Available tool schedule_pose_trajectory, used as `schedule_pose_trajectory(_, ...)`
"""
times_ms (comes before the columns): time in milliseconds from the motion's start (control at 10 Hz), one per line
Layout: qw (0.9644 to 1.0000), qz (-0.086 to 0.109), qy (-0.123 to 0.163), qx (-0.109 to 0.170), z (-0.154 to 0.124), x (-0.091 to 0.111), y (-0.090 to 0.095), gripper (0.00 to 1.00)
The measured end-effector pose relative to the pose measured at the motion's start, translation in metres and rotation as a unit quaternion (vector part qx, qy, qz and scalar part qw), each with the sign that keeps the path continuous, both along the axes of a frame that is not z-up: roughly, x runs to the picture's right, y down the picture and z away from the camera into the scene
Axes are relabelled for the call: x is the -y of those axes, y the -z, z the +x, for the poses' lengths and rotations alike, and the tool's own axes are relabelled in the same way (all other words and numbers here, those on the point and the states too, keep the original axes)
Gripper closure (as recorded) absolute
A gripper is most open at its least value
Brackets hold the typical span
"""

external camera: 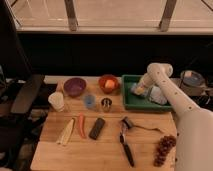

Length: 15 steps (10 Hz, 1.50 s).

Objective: Wipe tray with sponge

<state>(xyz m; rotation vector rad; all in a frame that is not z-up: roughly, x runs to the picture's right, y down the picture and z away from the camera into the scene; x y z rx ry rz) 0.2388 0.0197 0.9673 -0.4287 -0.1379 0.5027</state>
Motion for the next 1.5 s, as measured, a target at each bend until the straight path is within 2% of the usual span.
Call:
schedule_pose_trajectory(200,0.9999,-0.016,0.003,-0.005,0.005,-0.024,0.008,1.0)
schedule_pose_trajectory(400,0.9993,-0.025,-0.007,-0.027,0.028,-0.039,0.018,1.0)
schedule_pose_trajectory(600,0.998,-0.016,-0.018,-0.057,0.066,-0.029,0.024,1.0)
schedule_pose_trajectory(800,0.9967,-0.002,-0.022,-0.078,0.084,0.001,0.019,1.0)
schedule_pose_trajectory(1000,0.9969,0.007,-0.015,-0.077,0.077,0.028,0.004,1.0)
schedule_pose_trajectory(1100,0.9973,0.008,-0.011,-0.072,0.07,0.033,0.0,1.0)
schedule_pose_trajectory(1300,0.9984,0.006,-0.001,-0.057,0.049,0.03,-0.003,1.0)
schedule_pose_trajectory(1500,0.9995,0.003,0.013,-0.03,0.014,0.022,0.002,1.0)
